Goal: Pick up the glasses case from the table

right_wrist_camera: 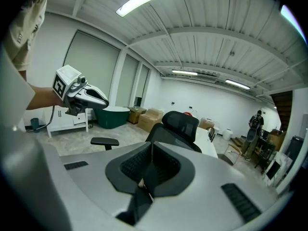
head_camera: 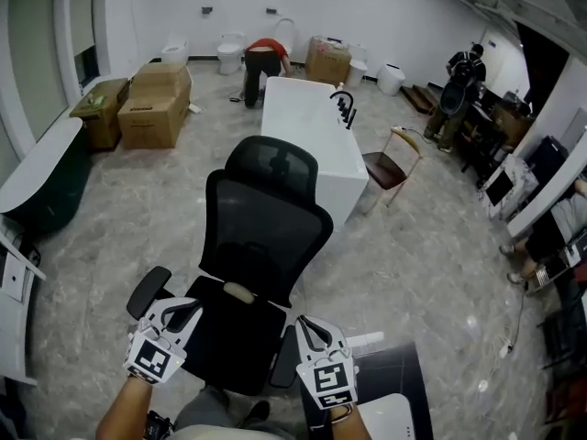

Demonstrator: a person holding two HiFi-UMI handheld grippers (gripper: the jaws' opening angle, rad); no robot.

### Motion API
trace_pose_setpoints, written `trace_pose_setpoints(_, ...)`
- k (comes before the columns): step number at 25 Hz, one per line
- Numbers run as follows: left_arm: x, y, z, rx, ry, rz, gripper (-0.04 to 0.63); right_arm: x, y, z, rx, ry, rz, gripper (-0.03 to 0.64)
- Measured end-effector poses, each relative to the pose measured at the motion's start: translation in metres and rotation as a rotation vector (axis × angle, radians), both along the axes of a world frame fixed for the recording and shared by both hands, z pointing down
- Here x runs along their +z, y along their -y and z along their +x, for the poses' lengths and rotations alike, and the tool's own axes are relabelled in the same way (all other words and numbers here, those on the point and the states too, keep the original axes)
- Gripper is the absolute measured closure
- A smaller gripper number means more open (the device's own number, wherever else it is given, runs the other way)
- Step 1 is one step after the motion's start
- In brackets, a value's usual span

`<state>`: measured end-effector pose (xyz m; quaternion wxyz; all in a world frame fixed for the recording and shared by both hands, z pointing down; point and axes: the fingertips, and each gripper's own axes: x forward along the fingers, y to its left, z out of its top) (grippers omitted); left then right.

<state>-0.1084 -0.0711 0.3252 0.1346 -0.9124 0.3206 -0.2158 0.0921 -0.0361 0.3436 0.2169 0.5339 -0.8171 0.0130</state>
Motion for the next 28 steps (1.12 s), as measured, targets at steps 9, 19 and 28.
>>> trace_pose_setpoints(9, 0.029, 0.074, 0.050, 0.246, -0.022, -0.038, 0.564, 0.015, 0.024, 0.028, 0.220, -0.041, -0.029, 0.591)
trace_pose_setpoints(19, 0.087, 0.139, 0.088, 0.434, 0.028, -0.076, 0.564, 0.037, 0.054, 0.038, 0.366, -0.036, -0.034, 0.591)
trace_pose_setpoints(28, 0.150, 0.169, 0.121, 0.534, 0.079, -0.137, 0.563, 0.058, 0.077, 0.050, 0.418, -0.036, -0.055, 0.589)
